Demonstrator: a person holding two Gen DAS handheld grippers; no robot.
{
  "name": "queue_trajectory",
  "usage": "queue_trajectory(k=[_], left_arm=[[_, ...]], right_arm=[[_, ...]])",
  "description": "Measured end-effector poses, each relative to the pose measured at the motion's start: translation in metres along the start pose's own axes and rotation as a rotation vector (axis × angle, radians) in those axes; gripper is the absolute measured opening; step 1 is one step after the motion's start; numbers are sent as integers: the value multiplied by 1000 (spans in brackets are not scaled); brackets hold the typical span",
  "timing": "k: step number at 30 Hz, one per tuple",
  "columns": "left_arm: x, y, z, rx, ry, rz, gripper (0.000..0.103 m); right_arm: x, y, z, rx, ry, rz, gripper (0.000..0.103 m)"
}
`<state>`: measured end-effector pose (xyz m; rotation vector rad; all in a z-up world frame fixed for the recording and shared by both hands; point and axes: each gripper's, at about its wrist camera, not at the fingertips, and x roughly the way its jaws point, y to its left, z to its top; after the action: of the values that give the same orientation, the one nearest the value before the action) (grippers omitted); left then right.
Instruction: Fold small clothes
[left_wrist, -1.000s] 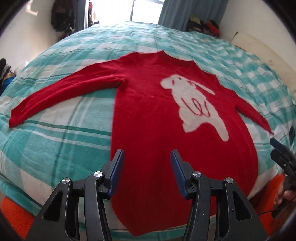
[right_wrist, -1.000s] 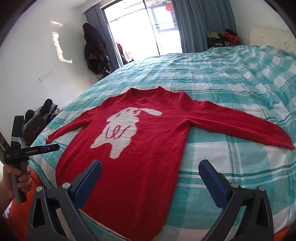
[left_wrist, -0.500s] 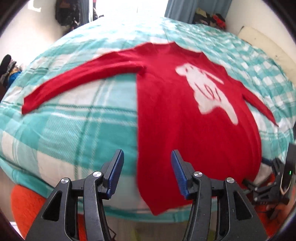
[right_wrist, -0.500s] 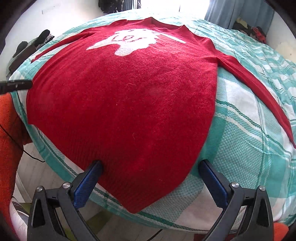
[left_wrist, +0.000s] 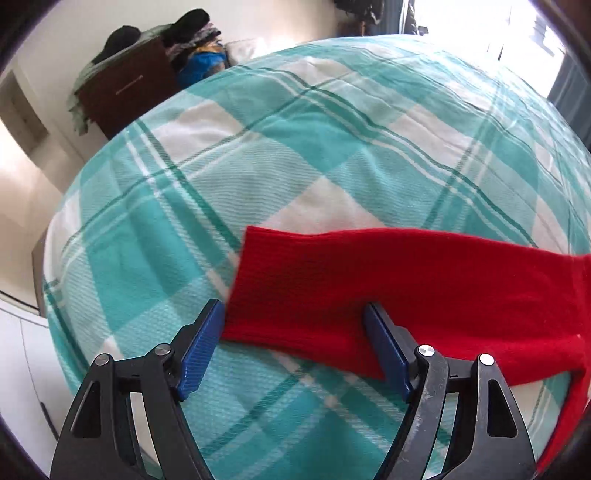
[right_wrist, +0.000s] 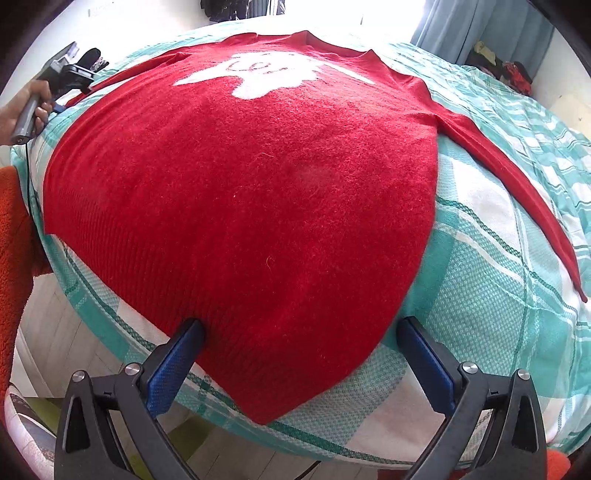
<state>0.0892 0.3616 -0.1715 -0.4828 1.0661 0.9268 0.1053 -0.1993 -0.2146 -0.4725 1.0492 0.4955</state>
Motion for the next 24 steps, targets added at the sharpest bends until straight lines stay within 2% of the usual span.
queue_trajectory(k=[5,8,11,14,16,18,21,22,24], left_arm=[[-25,16,-12,59,-45,-10,80],[-55,-8,-11,73,-87,-114,80],[-91,-62,-13,179,-127,-274,80],[-124,-133,-20,359,-141,-433,83],[-138,-181,-26,467,-141,-506,83],[-141,-226,-28,545,-140,-538,83],[-138,-289,-31,638,-143,-538,82],[-135,-306,-31,660,-137,-542,82],[-126,-336,-32,695,-126,-570,82]], right_arm=[[3,1,1,-17,12,-7,103],[2,-4,4,0,13,9,103],[-14,-13,12,44,9,47,103],[-51,-29,23,102,-88,73,103],[-70,-47,40,121,-137,121,103],[-80,-66,68,92,-183,125,103],[-79,-95,119,58,-250,106,103],[-73,-107,138,72,-269,120,103],[-51,-128,180,123,-294,209,103]])
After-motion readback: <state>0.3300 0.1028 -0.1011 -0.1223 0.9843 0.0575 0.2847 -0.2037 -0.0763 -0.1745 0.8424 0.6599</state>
